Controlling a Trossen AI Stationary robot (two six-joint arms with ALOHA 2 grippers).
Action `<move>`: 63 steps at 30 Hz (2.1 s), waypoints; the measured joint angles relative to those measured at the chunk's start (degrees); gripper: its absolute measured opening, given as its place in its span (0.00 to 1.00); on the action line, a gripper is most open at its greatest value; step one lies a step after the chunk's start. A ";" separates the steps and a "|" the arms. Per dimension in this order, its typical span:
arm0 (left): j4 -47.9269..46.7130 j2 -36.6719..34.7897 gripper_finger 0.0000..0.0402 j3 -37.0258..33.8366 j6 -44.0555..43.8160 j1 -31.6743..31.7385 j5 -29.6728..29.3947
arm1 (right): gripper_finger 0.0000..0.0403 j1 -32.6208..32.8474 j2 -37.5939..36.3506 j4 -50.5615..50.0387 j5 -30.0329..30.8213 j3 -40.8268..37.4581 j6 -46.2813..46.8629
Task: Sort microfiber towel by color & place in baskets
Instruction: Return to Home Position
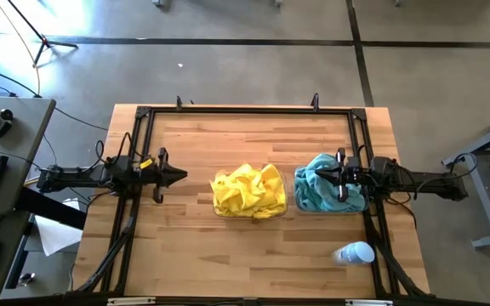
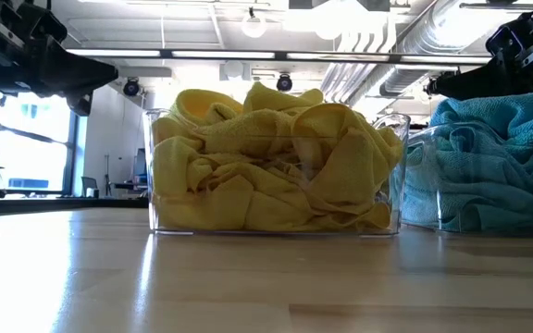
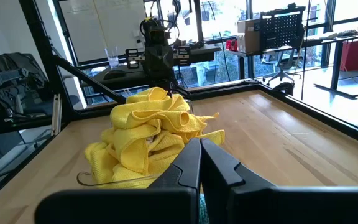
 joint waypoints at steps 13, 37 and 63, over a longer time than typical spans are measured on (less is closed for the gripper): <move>0.00 0.00 0.05 0.02 -0.02 0.00 0.01 | 0.00 0.01 0.00 -0.04 -0.24 0.00 -1.79; -0.02 0.00 0.05 0.04 -0.01 0.00 0.01 | 0.00 0.00 0.00 -0.52 -3.28 0.02 -1.91; -0.02 0.00 0.05 0.04 0.00 -0.02 0.01 | 0.00 0.00 0.00 -17.48 -7.10 6.82 -1.51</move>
